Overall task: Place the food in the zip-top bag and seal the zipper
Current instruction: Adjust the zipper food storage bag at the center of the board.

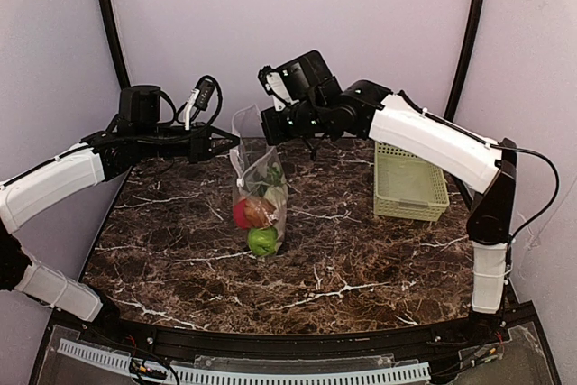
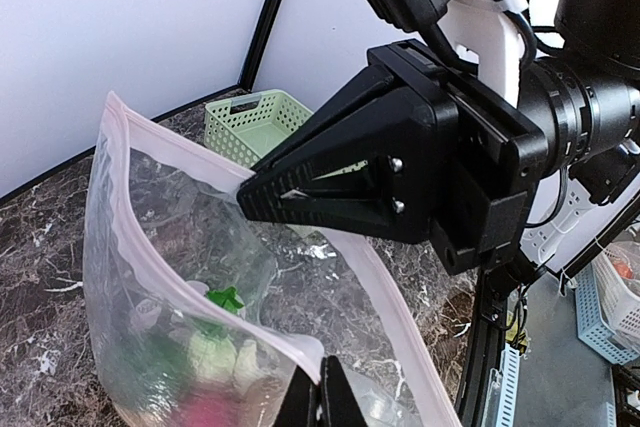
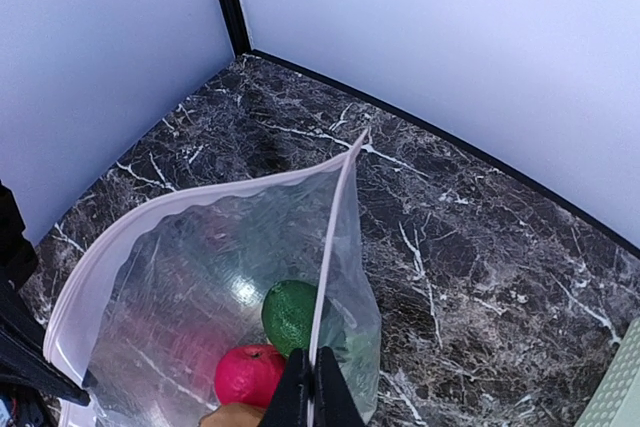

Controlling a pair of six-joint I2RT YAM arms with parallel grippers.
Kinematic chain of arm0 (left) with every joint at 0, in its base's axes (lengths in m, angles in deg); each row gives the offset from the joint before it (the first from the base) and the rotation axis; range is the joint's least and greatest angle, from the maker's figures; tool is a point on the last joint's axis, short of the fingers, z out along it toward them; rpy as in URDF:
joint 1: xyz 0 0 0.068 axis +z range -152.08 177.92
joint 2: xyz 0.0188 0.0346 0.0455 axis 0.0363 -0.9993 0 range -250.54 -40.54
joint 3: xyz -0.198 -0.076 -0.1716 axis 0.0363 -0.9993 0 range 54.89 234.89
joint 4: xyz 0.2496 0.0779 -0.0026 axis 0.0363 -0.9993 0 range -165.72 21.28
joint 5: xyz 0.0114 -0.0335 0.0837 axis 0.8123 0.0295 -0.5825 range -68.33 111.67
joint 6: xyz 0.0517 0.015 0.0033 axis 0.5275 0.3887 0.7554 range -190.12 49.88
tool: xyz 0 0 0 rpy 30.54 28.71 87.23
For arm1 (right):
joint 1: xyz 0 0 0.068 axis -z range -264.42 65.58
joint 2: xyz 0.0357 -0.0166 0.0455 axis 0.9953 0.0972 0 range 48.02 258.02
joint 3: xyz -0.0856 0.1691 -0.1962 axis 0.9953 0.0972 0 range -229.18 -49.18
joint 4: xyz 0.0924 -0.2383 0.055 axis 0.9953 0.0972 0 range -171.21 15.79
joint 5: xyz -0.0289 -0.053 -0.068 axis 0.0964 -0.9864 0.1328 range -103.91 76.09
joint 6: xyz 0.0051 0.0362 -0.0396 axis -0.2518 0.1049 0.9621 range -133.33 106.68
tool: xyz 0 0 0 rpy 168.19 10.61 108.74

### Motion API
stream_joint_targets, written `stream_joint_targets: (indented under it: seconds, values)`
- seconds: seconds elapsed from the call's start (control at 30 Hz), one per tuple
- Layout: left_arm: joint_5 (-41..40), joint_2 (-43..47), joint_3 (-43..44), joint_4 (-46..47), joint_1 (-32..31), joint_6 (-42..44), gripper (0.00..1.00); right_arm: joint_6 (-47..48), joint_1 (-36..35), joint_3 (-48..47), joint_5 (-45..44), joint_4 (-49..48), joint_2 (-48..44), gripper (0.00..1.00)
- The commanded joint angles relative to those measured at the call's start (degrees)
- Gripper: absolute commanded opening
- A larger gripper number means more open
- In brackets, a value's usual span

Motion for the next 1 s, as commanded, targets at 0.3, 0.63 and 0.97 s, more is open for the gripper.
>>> stream_joint_targets:
  seconds: [0.3, 0.63, 0.97]
  values:
    - [0.86, -3.40, 7.22, -1.35, -1.15, -2.94, 0.01, -1.55, -2.15, 8.01, -0.89, -7.81, -12.20, 0.00]
    - [-1.81, -11.13, 18.12, -7.01, -9.93, -1.25, 0.01, -9.95, -4.79, 24.99, -12.47, -13.78, -22.89, 0.00]
    - [-9.59, -8.94, 15.48, -8.75, -11.41, 2.81, 0.61, -18.88, -5.68, 34.01, -20.71, -18.70, -24.39, 0.00]
